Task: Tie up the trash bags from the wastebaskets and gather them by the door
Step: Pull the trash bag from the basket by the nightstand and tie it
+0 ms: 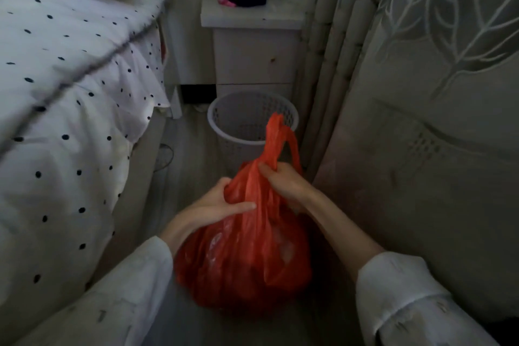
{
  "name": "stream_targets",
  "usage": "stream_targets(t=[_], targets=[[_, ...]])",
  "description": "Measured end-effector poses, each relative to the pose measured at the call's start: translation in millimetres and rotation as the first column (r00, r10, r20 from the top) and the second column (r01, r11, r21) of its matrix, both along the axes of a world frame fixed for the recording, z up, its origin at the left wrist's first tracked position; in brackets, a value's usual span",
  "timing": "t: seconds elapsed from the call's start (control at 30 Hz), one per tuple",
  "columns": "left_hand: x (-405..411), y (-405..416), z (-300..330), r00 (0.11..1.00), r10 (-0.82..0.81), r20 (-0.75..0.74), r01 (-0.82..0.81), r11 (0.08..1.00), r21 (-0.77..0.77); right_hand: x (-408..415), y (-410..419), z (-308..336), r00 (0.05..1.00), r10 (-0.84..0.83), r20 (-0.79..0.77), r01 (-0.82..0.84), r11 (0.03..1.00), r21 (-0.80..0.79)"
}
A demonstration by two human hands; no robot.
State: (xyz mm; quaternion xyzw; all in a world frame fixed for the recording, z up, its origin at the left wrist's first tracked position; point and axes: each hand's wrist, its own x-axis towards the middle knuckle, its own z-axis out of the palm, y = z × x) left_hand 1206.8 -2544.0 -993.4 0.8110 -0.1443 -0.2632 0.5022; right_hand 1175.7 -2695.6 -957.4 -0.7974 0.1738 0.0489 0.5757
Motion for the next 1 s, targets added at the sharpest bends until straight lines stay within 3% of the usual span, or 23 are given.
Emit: stream_targets(t=[0.17, 0.23, 0.33, 0.43, 0.5, 0.6, 0.73, 0.87, 1.0], targets=[[5.7, -11.9, -1.0, 0.970, 0.140, 0.197, -0.143, 0.990, -0.002, -12.1, -21.9, 4.0, 0.986, 0.150, 0.069, -0.154, 0.985, 0.071], [14.2, -13.6, -0.4, 0.927, 0.250, 0.281, -0.254, 0.967, -0.023, -11.7, -28.3, 2.6, 0.992, 0.008, 0.129, -0.008, 1.000, -0.004], [27.0, -12.4, -0.1, 0.910, 0.326, 0.258, -0.311, 0.945, -0.096, -9.9, -36.5, -9.6, 0.910, -0.298, 0.289, 0.343, 0.932, -0.119], [27.9, -13.3, -2.4, 0.900, 0.338, 0.275, -0.315, 0.941, -0.126, -9.4, -38.5, -29.3, 0.859, -0.447, 0.250, 0.472, 0.880, -0.049], [24.3, -13.1, -3.3, 0.877, 0.389, 0.282, -0.334, 0.916, -0.223, -5.4, -40.7, -43.7, 0.858, -0.490, 0.151, 0.474, 0.870, 0.133], [19.1, -8.8, -2.2, 0.861, 0.486, 0.153, -0.396, 0.828, -0.398, -9.8, -35.9, -40.0, 0.926, -0.374, -0.050, 0.361, 0.836, 0.413], [10.0, -4.1, -3.3, 0.875, 0.447, -0.186, -0.462, 0.658, -0.595, -8.3, -30.4, -48.0, 0.969, -0.232, -0.089, 0.249, 0.919, 0.305], [6.0, -11.2, -9.2, 0.853, 0.487, -0.187, -0.501, 0.666, -0.553, 2.5, -19.9, -52.1, 0.951, -0.266, 0.157, 0.267, 0.964, 0.021], [1.2, -14.6, -7.1, 0.904, 0.414, -0.109, -0.401, 0.729, -0.554, 8.9, -22.3, -44.6, 0.924, -0.355, 0.141, 0.294, 0.897, 0.331]])
